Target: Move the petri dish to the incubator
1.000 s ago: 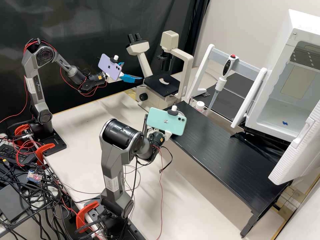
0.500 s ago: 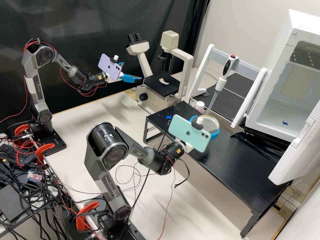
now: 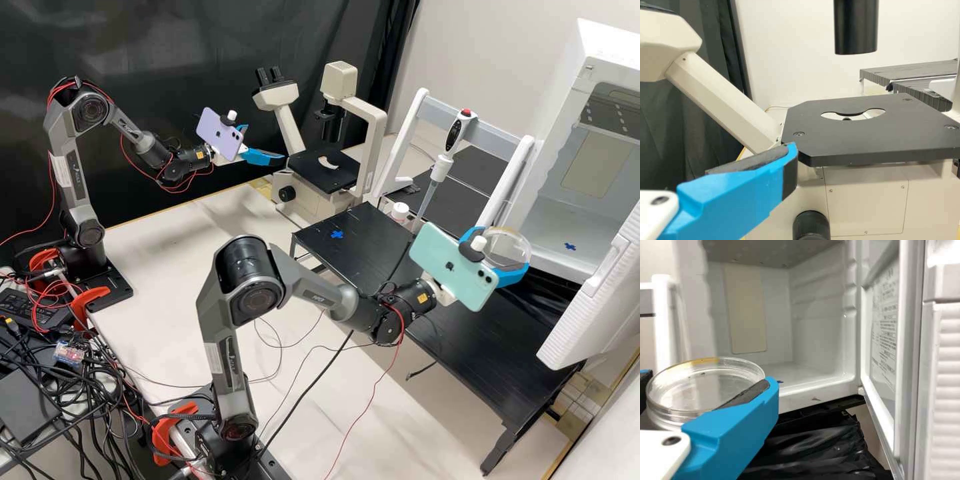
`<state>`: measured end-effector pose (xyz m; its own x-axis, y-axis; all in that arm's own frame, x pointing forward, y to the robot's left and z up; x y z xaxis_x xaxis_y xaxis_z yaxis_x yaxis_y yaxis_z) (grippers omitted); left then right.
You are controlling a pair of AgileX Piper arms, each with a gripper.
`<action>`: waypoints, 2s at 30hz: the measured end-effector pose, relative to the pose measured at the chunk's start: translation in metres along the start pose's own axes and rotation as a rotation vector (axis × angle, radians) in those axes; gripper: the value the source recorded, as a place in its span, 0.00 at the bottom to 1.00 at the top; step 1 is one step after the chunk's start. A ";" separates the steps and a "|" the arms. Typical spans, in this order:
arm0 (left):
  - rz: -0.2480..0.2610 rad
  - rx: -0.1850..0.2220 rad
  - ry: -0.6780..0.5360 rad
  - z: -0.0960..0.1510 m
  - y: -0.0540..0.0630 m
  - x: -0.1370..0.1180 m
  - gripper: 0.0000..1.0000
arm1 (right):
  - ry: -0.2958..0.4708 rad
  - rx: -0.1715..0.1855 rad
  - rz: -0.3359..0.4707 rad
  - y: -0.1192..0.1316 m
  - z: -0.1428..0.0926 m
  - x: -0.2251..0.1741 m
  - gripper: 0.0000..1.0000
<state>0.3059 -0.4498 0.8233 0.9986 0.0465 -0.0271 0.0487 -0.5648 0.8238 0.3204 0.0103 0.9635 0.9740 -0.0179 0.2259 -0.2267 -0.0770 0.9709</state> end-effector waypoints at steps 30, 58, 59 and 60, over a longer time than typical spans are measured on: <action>0.000 0.000 0.000 0.000 0.000 0.000 1.00 | -0.255 -0.025 -0.104 -0.004 0.004 0.179 0.00; 0.000 0.000 0.000 0.000 0.000 0.000 1.00 | -0.268 -0.070 -0.111 -0.026 0.013 0.217 0.00; 0.000 0.000 0.000 0.000 0.000 0.000 1.00 | -0.274 -0.070 -0.115 -0.027 0.012 0.217 1.00; 0.000 0.000 0.000 0.000 0.000 0.000 1.00 | -0.276 -0.075 -0.117 -0.027 0.011 0.217 1.00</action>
<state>0.3059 -0.4498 0.8233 0.9986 0.0465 -0.0271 0.0487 -0.5648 0.8238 0.5376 -0.0030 0.9852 0.9542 -0.2846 0.0925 -0.1026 -0.0208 0.9945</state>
